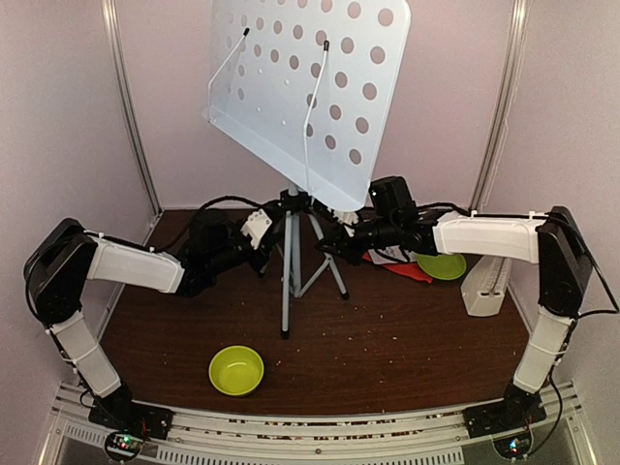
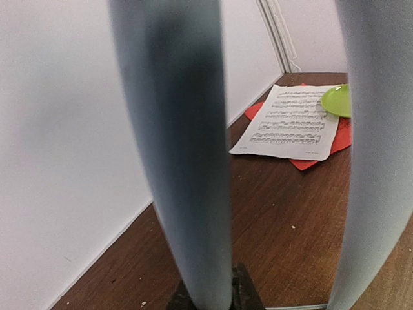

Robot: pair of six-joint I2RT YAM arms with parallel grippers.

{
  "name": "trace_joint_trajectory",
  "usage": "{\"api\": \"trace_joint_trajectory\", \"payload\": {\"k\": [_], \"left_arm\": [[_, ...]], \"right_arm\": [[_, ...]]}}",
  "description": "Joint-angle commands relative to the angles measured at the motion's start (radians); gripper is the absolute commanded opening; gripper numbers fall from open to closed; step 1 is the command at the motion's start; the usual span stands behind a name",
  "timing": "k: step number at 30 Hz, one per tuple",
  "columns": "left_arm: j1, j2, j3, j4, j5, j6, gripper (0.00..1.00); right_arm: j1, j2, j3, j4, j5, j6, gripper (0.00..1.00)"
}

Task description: Set up the instrument practice props

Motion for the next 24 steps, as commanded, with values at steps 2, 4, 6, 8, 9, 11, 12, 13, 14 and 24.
{"api": "trace_joint_trajectory", "payload": {"k": [2,4,6,8,9,11,12,13,14,24], "left_arm": [[0.108,-0.013,-0.041,-0.138,-0.252,0.079,0.00],[0.108,-0.009,-0.030,-0.159,-0.243,0.079,0.00],[0.108,-0.009,-0.023,-0.184,-0.226,0.072,0.00],[0.107,-0.012,-0.020,-0.214,-0.216,0.054,0.00],[0.107,-0.016,-0.022,-0.226,-0.211,0.036,0.00],[0.105,-0.028,-0.036,-0.233,-0.211,0.003,0.00],[0.104,-0.035,-0.044,-0.230,-0.217,-0.016,0.00],[0.103,-0.042,-0.050,-0.225,-0.224,-0.030,0.00],[0.100,-0.048,-0.053,-0.225,-0.227,-0.045,0.00],[0.007,-0.060,-0.050,-0.298,-0.337,-0.150,0.00]], "right_arm": [[-0.069,0.001,0.086,-0.064,0.060,-0.016,0.02],[-0.068,0.010,0.103,-0.065,0.054,-0.013,0.05],[-0.065,0.013,0.109,-0.063,0.055,-0.012,0.12],[-0.062,0.011,0.107,-0.057,0.053,-0.007,0.16],[-0.061,0.010,0.105,-0.055,0.053,-0.005,0.21],[-0.054,0.002,0.094,-0.052,0.055,-0.002,0.29],[-0.050,-0.001,0.090,-0.048,0.056,-0.001,0.33],[-0.047,-0.008,0.081,-0.039,0.056,0.005,0.37],[-0.044,-0.017,0.069,-0.022,0.053,0.016,0.42],[0.020,-0.181,-0.157,0.173,0.053,0.248,0.62]]}}
